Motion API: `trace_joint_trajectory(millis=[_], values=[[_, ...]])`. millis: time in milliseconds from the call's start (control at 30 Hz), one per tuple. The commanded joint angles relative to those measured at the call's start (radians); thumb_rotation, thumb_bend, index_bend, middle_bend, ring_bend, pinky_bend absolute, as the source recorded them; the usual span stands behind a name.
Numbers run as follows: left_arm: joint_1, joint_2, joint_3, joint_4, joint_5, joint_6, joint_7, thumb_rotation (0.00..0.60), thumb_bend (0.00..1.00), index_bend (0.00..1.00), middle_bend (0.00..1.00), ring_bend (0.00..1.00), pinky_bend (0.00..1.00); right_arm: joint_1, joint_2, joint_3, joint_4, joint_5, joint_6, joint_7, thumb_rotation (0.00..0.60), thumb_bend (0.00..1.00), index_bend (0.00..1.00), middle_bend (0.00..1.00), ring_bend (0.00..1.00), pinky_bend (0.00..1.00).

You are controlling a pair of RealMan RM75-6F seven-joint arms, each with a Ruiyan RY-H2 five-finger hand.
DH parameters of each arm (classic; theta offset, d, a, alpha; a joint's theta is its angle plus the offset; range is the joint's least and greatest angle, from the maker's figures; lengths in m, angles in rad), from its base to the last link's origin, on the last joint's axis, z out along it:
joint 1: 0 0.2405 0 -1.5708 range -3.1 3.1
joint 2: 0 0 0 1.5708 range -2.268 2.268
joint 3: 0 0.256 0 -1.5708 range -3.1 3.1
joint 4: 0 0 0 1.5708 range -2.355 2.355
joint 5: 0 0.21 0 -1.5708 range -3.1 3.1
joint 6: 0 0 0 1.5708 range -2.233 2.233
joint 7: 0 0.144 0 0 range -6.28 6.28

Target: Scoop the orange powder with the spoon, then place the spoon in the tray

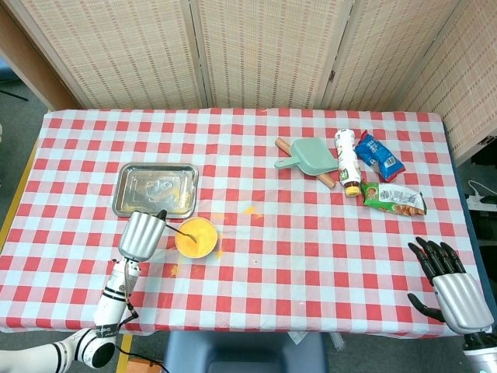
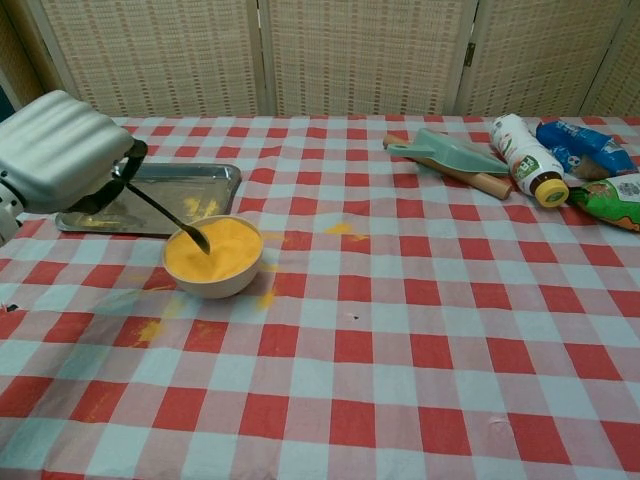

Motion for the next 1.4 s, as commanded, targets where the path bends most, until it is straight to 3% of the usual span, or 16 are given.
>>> trace_joint_trajectory(millis=[33, 467, 833, 1167, 1400], values=[[0.006, -0.002, 0.007, 0.015, -0.005, -0.004, 0.004, 0.6, 0.79, 0.95, 1.0, 1.0, 1.0, -0.001, 0.0, -0.002, 0.0, -0.005, 0.003, 0.0, 0.6, 0.19, 0.0, 0.0, 0.0, 0.0], [-0.028, -0.071, -0.004, 0.152, -0.004, -0.049, -0.023, 0.6, 0.79, 0.95, 1.0, 1.0, 1.0, -0.003, 0.004, 0.002, 0.003, 0.0, 0.009, 0.013, 0.6, 0.19, 0.0, 0.0, 0.0, 0.0], [-0.066, -0.123, -0.026, 0.28, 0.043, -0.039, -0.179, 0.6, 0.79, 0.95, 1.0, 1.0, 1.0, 0.001, 0.003, 0.01, 0.004, 0.021, -0.002, 0.01, 0.6, 0.19, 0.0, 0.0, 0.0, 0.0], [-0.051, -0.083, -0.026, 0.184, 0.062, -0.011, -0.233, 0.6, 0.79, 0.95, 1.0, 1.0, 1.0, 0.0, 0.003, 0.007, 0.003, 0.011, 0.002, 0.011, 0.6, 0.19, 0.0, 0.0, 0.0, 0.0], [-0.057, -0.094, -0.024, 0.221, 0.104, 0.019, -0.31, 0.6, 0.79, 0.95, 1.0, 1.0, 1.0, -0.007, 0.006, 0.005, 0.005, -0.001, 0.021, 0.022, 0.6, 0.19, 0.0, 0.0, 0.0, 0.0]])
